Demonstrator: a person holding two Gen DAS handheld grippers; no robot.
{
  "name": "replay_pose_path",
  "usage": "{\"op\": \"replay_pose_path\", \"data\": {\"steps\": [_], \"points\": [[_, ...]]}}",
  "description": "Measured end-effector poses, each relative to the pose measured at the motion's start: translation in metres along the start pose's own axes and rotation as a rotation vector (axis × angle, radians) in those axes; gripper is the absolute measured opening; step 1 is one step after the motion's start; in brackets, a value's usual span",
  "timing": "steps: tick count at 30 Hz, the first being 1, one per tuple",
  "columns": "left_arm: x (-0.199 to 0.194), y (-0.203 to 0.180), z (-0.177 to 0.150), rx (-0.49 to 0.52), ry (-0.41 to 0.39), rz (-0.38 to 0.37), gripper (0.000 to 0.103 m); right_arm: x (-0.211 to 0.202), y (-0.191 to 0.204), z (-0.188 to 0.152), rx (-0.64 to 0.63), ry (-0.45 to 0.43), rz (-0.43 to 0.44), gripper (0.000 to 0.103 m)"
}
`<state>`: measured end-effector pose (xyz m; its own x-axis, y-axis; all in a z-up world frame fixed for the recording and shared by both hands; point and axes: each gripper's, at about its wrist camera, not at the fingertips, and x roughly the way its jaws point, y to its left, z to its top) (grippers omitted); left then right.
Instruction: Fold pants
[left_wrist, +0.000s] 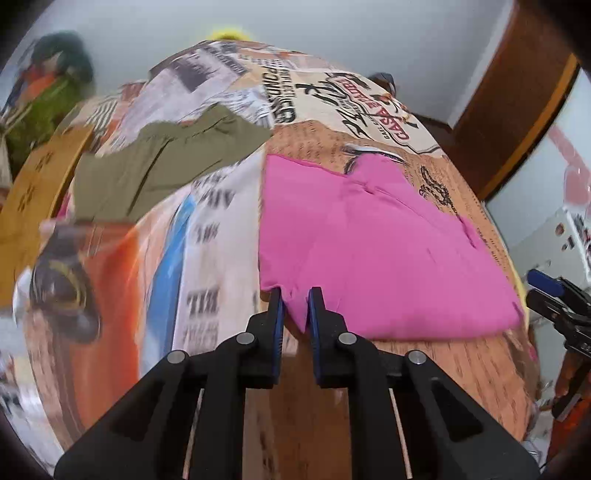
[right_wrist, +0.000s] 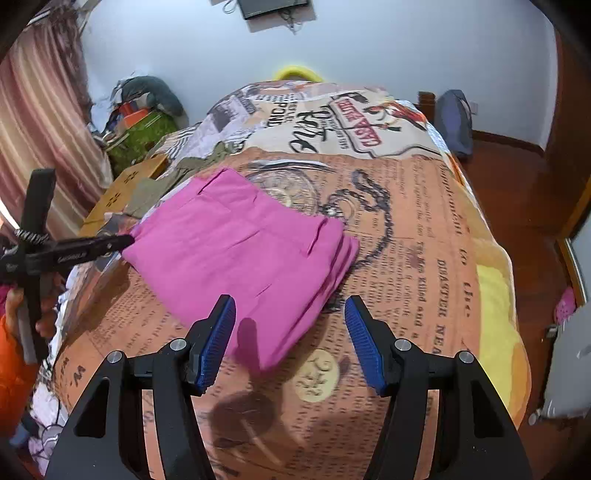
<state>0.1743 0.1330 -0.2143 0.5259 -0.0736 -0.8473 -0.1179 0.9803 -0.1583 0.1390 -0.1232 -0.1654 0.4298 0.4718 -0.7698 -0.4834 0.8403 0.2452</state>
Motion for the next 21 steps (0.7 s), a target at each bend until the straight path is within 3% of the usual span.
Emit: {"op": "replay_pose_path", "data": {"steps": [6,11,14,21], "points": [[-0.008,0.012,-0.026,-0.012,0.000,0.074,0.013,0.010,0.030,0.005,-0.088,0.004,0.003,0.058],[-0.013,0.022,-0.030,-0.018,0.007,0.083,0.012,0.031,0.035,0.006,-0.084,0.039,0.024,0.058],[-0.024,0.017,-0.023,0.022,-0.019,0.092,0.013,0.042,0.032,0.006,-0.062,0.089,0.031,0.058],[-0.042,-0.017,0.012,0.153,-0.092,0.029,0.018,0.035,0.031,0.028,-0.065,0.039,0.033,0.058]]}}
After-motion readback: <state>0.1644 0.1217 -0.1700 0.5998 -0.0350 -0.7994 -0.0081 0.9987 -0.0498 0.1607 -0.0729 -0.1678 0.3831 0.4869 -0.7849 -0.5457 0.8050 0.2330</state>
